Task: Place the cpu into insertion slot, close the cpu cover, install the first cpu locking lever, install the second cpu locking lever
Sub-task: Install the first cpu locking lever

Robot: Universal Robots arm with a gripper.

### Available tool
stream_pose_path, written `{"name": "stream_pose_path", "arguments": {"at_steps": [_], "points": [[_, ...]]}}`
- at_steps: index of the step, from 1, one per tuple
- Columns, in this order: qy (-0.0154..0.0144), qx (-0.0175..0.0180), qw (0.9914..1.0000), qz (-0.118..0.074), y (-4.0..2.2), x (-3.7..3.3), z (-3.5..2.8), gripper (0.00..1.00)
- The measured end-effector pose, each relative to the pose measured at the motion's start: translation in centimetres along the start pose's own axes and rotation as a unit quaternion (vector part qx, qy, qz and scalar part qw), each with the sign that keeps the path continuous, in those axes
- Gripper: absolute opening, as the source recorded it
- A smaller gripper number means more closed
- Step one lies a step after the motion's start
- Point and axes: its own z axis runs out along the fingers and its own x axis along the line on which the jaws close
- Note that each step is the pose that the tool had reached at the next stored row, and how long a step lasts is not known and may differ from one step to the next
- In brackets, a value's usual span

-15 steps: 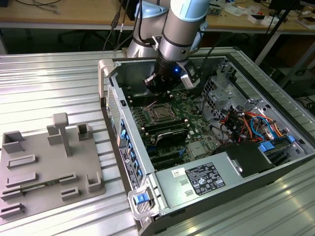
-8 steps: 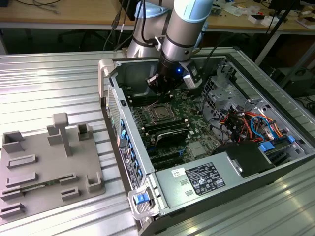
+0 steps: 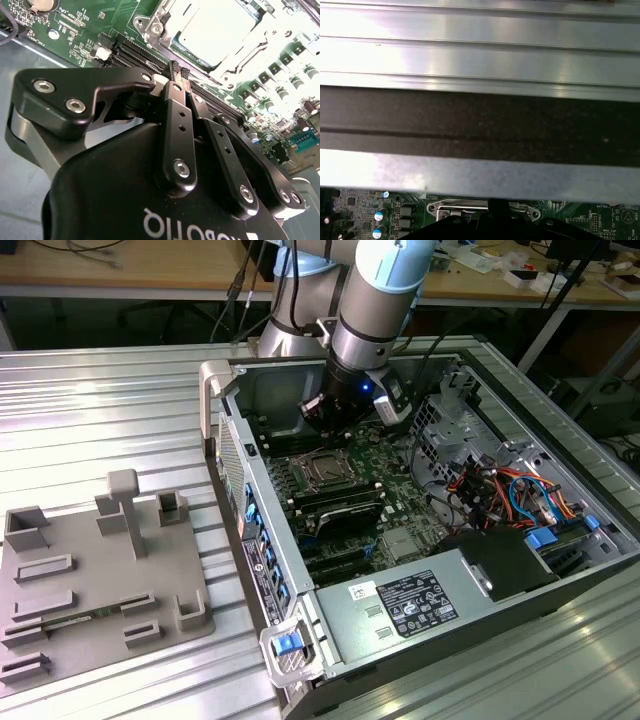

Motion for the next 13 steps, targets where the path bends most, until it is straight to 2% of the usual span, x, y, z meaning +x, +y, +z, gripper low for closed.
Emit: {"name": "stream_pose_path", "arguments": {"at_steps": [7,13], "points": [[0.0008,-0.0001,1.0,0.0,-0.06,-0.37,0.66,0.11],[0.0018,-0.0001,1.0,-0.002,-0.05,-0.42,0.88,0.11]]}}
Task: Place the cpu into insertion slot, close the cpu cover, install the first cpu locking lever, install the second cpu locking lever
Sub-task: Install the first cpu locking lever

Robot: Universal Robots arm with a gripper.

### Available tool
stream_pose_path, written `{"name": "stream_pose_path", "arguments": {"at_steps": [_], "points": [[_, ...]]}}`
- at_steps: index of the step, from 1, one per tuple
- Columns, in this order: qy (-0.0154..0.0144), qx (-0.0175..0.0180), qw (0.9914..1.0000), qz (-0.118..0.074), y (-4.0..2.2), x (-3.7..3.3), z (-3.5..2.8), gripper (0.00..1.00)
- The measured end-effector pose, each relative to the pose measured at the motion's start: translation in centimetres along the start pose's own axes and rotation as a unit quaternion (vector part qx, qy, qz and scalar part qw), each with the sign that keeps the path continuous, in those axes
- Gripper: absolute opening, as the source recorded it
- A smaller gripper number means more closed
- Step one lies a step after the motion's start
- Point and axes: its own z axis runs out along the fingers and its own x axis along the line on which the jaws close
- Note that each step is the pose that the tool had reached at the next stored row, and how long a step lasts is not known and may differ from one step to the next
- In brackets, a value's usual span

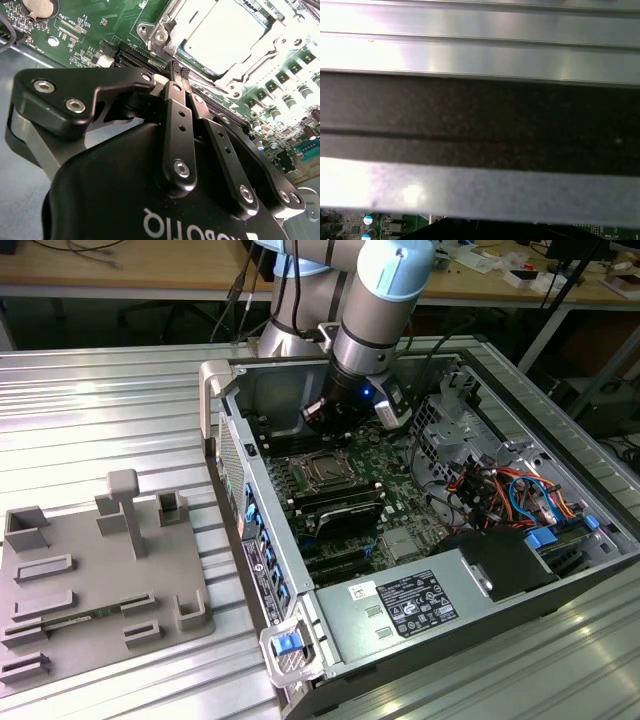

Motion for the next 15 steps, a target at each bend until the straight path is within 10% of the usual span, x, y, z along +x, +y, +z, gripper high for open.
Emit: {"name": "stream_pose_path", "arguments": {"at_steps": [15], "points": [[0.0016,-0.0002,1.0,0.0,0.17,-0.36,0.36,0.11]]}}
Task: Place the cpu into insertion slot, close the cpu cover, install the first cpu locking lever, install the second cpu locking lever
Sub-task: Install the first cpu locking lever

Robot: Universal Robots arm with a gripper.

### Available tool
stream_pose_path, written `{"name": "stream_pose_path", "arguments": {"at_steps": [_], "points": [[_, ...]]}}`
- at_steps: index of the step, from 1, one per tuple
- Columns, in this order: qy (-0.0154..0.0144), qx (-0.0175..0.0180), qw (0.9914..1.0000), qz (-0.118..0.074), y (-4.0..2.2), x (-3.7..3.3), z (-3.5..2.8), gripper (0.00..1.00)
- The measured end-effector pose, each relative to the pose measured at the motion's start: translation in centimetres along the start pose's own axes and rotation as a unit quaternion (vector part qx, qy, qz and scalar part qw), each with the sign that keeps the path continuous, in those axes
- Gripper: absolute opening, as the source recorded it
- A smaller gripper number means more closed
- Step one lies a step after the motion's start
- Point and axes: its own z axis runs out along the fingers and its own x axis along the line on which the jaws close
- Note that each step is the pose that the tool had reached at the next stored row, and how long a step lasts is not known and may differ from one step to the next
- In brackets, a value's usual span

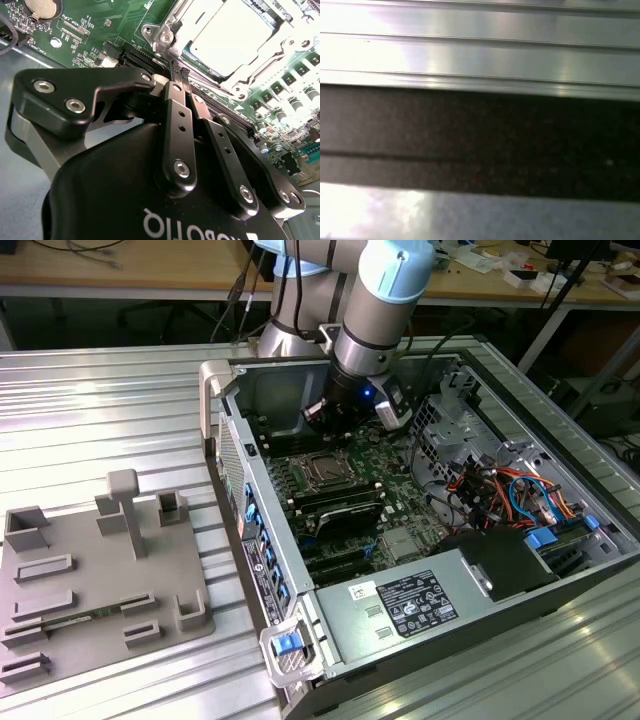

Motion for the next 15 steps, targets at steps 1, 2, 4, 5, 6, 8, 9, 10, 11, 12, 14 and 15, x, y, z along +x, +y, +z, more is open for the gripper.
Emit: {"name": "stream_pose_path", "arguments": {"at_steps": [1,2,4,5,6,8,9,10,11,12,14,15], "points": [[0.0003,0.0,1.0,0.0,0.0,-0.01,0.04,0.11],[0.0007,-0.0001,1.0,0.0,-0.01,-0.03,0.1,0.11],[0.001,0.0,1.0,0.0,-0.03,-0.04,0.13,0.11],[0.0011,0.0,1.0,0.0,-0.03,-0.05,0.15,0.11],[0.0011,-0.0001,1.0,0.0,-0.04,-0.06,0.16,0.11],[0.0011,-0.0002,1.0,0.0,-0.08,-0.08,0.2,0.11],[0.0014,-0.0002,1.0,0.0,-0.1,-0.09,0.24,0.11],[0.0016,-0.0002,1.0,0.0,-0.12,-0.09,0.26,0.11],[0.0017,-0.0002,1.0,0.0,-0.14,-0.09,0.27,0.11],[0.0018,-0.0002,1.0,0.0,-0.16,-0.09,0.27,0.11],[0.0018,-0.0001,1.0,0.0,-0.2,-0.08,0.27,0.11],[0.0018,-0.0001,1.0,0.0,-0.2,-0.08,0.27,0.11]]}}
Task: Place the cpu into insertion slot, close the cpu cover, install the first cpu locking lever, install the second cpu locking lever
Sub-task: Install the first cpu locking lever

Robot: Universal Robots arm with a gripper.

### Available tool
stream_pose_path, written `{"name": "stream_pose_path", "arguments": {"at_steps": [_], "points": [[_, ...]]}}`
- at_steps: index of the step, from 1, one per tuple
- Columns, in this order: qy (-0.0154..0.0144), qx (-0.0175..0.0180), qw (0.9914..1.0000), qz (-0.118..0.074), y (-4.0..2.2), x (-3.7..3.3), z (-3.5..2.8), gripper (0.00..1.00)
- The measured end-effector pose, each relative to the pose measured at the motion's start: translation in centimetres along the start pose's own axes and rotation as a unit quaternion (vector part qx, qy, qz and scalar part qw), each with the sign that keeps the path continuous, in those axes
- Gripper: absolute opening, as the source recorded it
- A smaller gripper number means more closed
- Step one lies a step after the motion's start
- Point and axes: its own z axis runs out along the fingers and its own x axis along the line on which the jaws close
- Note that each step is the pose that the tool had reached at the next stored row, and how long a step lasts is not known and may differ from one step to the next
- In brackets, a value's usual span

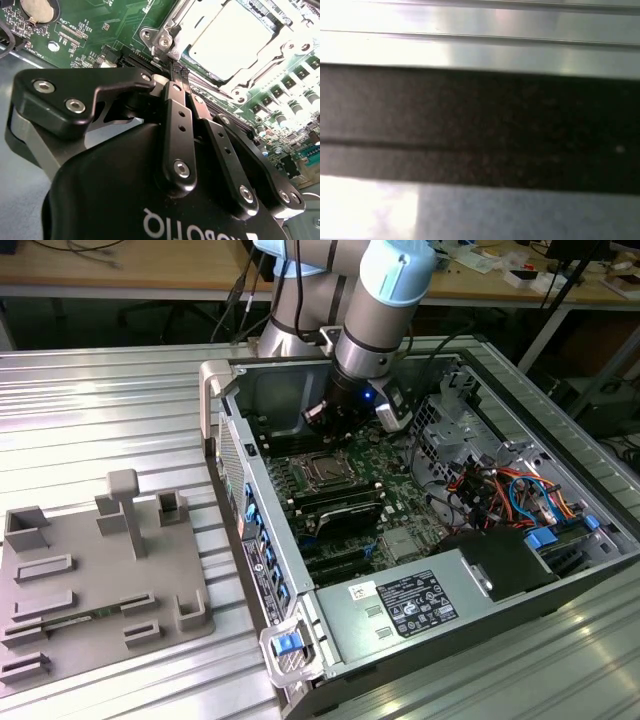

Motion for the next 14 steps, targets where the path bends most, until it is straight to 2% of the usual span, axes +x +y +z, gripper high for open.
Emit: {"name": "stream_pose_path", "arguments": {"at_steps": [5,14], "points": [[-0.0001,-0.0016,1.0,0.0,0.0,0.0,-0.1,0.11],[-0.0002,-0.002,1.0,0.0,0.1,-0.01,-0.54,0.11]]}}
